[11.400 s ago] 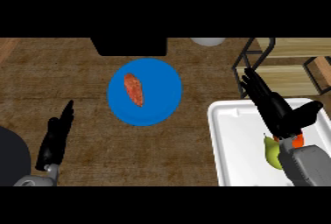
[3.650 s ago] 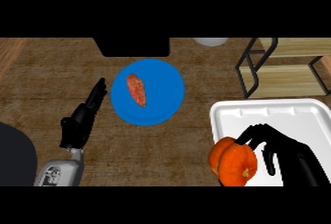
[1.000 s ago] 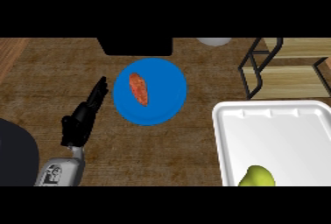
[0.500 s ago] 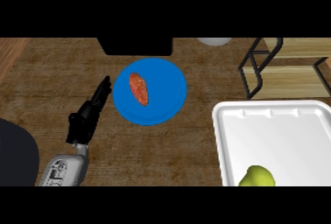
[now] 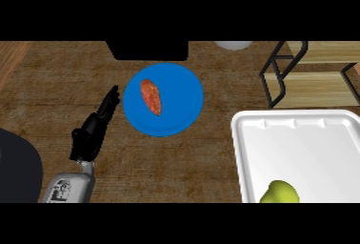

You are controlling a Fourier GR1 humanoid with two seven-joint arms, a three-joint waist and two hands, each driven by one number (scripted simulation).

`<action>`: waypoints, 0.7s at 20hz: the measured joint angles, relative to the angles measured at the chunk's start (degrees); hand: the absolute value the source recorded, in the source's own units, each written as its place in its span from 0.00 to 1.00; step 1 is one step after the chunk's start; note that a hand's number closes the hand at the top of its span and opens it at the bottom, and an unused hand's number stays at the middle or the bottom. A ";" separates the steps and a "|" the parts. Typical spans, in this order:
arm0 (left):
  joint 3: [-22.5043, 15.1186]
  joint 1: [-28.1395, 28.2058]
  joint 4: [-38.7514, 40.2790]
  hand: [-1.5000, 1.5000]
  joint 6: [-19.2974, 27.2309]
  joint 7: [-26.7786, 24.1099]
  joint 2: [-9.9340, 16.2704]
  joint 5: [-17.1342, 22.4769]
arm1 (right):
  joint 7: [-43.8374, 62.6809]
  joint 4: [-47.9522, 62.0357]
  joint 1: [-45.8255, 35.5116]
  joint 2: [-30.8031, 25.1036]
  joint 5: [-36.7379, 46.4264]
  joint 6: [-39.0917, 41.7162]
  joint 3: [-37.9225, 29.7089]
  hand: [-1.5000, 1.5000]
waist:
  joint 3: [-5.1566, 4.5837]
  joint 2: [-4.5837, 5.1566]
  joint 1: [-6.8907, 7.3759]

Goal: Pick the squash from the tray and place it in the tiered shelf

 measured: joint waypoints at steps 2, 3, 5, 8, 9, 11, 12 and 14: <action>0.21 0.14 0.50 0.50 0.08 -0.64 0.10 -0.06 | 1.44 0.52 1.41 -0.57 1.45 -1.24 -0.03 0.00 | 0.00 -0.06 -0.22; 0.19 0.15 -0.07 0.50 -0.05 -0.15 0.16 0.05 | 1.97 0.42 2.29 -0.69 1.70 -1.68 -0.12 0.00 | 0.01 -0.09 -0.30; 0.16 -0.32 -0.18 0.50 -0.09 0.44 0.09 0.05 | 3.02 0.86 2.18 -1.18 1.78 -2.23 -0.25 0.00 | 0.04 -0.12 -0.34; 0.48 -0.52 0.12 0.50 -0.36 0.28 0.25 0.34 | 3.19 0.84 2.36 -1.66 -0.62 -1.77 -1.33 0.00 | 0.03 -0.15 -0.42; 0.04 -0.20 -0.87 0.50 -0.04 1.06 -0.11 0.09 | 2.58 0.56 2.95 -1.82 -1.93 -1.75 -2.11 0.00 | 0.03 -0.18 -0.44; -0.10 0.56 -1.96 0.50 -0.08 1.58 -0.12 0.16 | 2.55 -0.49 3.02 -1.90 -4.39 -0.91 -3.12 0.00 | 0.04 -0.24 -0.48; -0.24 0.70 -1.43 0.50 0.14 1.15 -0.31 -0.11 | 2.70 -1.13 3.04 -1.58 -5.52 -0.80 -3.51 0.00 | 0.05 -0.24 -0.54; -0.15 1.41 -1.76 0.50 -0.20 0.64 0.05 -0.02 | 2.27 -1.48 3.06 -1.86 -7.95 0.29 -4.25 0.00 | 0.05 -0.23 -0.51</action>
